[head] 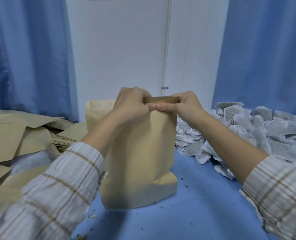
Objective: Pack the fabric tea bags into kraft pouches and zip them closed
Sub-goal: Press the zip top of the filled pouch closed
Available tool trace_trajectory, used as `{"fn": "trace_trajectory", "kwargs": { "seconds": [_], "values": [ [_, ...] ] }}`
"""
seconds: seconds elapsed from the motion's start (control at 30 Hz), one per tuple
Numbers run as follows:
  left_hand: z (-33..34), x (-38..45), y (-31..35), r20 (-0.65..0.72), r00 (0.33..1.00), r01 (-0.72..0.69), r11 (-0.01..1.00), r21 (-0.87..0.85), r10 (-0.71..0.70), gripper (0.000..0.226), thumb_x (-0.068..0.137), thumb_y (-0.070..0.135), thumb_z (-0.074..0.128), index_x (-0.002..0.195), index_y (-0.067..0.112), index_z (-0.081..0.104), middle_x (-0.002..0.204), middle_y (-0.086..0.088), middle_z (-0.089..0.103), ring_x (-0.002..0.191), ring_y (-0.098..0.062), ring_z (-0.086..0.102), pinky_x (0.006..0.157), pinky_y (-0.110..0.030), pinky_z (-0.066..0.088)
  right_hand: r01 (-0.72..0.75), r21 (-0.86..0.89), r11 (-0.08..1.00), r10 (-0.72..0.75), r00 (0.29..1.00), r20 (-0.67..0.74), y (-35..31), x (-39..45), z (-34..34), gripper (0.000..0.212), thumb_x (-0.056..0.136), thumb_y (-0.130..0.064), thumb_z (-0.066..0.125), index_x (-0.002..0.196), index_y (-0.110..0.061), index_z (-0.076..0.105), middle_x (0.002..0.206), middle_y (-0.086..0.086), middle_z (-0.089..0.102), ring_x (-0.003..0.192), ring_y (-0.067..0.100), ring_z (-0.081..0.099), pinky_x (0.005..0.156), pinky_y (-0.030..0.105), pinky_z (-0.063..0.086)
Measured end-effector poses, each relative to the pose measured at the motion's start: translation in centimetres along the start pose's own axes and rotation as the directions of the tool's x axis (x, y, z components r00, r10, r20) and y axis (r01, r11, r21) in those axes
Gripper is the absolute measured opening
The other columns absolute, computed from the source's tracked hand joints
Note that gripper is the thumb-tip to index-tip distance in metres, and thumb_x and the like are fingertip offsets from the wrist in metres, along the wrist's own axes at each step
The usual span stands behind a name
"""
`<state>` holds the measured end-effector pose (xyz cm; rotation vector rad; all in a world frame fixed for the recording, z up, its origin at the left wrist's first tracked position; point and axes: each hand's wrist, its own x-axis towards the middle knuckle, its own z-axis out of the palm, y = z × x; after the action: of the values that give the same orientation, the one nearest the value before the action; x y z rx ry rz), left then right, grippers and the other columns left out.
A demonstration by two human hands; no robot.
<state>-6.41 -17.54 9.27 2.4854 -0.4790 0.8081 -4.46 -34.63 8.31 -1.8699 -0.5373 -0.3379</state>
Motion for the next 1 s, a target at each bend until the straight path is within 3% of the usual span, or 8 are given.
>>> {"fn": "trace_trajectory", "kwargs": {
  "seconds": [0.23,0.33,0.4,0.47,0.6,0.73,0.87,1.0],
  "values": [
    [-2.2,0.2,-2.2,0.085,0.996,-0.014,0.997,0.081,0.007,0.023,0.081,0.036,0.07,0.071,0.017,0.064,0.059,0.004,0.049,0.071,-0.018,0.046,0.058,-0.027,0.03,0.02,-0.177,0.984,-0.015,0.999,0.031,0.0,-0.1,-1.3,0.011,0.071,-0.025,0.078,0.079,-0.023,0.071,0.072,-0.013,0.068,0.07,0.0,0.063,0.064,0.014,0.046],
    [-0.3,-0.2,-1.5,0.017,0.999,-0.039,0.993,0.109,0.037,0.013,0.082,0.033,0.069,0.082,0.02,0.072,0.061,0.007,0.052,0.075,-0.019,0.049,0.063,-0.027,0.033,0.186,-0.51,0.84,-0.154,0.983,0.104,-2.2,0.9,-0.6,0.013,0.073,-0.027,0.07,0.085,-0.032,0.072,0.071,-0.023,0.064,0.073,-0.006,0.061,0.063,0.005,0.043],
    [0.5,-0.4,-0.9,-0.003,0.998,-0.066,0.993,0.096,0.067,0.016,0.084,0.034,0.066,0.082,0.02,0.071,0.058,0.008,0.048,0.073,-0.021,0.048,0.059,-0.029,0.031,0.253,-0.7,0.668,-0.097,0.962,0.255,-3.7,1.6,0.3,0.006,0.073,-0.039,0.069,0.073,-0.033,0.068,0.065,-0.019,0.06,0.07,0.002,0.058,0.057,0.016,0.043],
    [-0.1,-0.1,-1.2,0.033,0.997,-0.073,0.995,0.072,0.07,0.021,0.084,0.038,0.066,0.074,0.02,0.065,0.059,0.006,0.049,0.072,-0.021,0.048,0.056,-0.031,0.031,0.287,-0.777,0.56,-0.029,0.944,0.327,-3.7,1.8,0.6,0.027,0.074,-0.039,0.072,0.056,-0.029,0.055,0.055,-0.011,0.049,0.061,0.005,0.047,0.051,0.018,0.029],
    [-2.1,0.3,-2.7,0.151,0.988,-0.054,0.993,0.108,0.037,0.018,0.078,0.041,0.071,0.082,0.027,0.061,0.073,0.013,0.054,0.079,-0.012,0.047,0.058,-0.023,0.034,0.282,-0.713,0.642,-0.073,0.948,0.309,-2.3,1.9,0.2,0.028,0.072,-0.034,0.077,0.068,-0.008,0.066,0.057,0.004,0.042,0.059,0.015,0.038,0.055,-0.001,0.029],
    [-0.8,0.0,-2.6,0.04,0.999,-0.018,0.999,0.043,0.017,0.018,0.076,0.029,0.075,0.071,0.024,0.059,0.067,0.01,0.053,0.079,-0.018,0.049,0.061,-0.027,0.038,0.299,-0.728,0.617,-0.04,0.936,0.35,-2.2,2.2,0.8,0.032,0.071,-0.043,0.075,0.062,-0.015,0.063,0.052,-0.001,0.045,0.054,0.011,0.042,0.046,0.016,0.028],
    [-0.7,-0.2,-3.2,0.004,0.999,-0.045,0.994,0.097,0.045,0.018,0.075,0.044,0.073,0.082,0.029,0.066,0.076,0.007,0.06,0.086,-0.017,0.052,0.07,-0.032,0.044,0.329,-0.708,0.625,-0.123,0.937,0.327,-2.3,2.2,1.0,0.043,0.069,-0.042,0.078,0.052,-0.011,0.052,0.05,0.001,0.034,0.051,0.012,0.03,0.048,0.026,0.022],
    [-2.5,-0.4,-4.9,0.012,0.999,0.05,0.998,-0.039,-0.05,0.029,0.067,0.047,0.079,0.076,0.022,0.069,0.07,0.006,0.062,0.071,-0.006,0.052,0.056,-0.013,0.04,0.315,-0.618,0.72,-0.143,0.939,0.313,-1.5,2.0,0.4,0.043,0.069,-0.038,0.078,0.069,0.002,0.061,0.056,0.003,0.036,0.055,0.009,0.028,0.049,0.022,0.02]
  ]
}}
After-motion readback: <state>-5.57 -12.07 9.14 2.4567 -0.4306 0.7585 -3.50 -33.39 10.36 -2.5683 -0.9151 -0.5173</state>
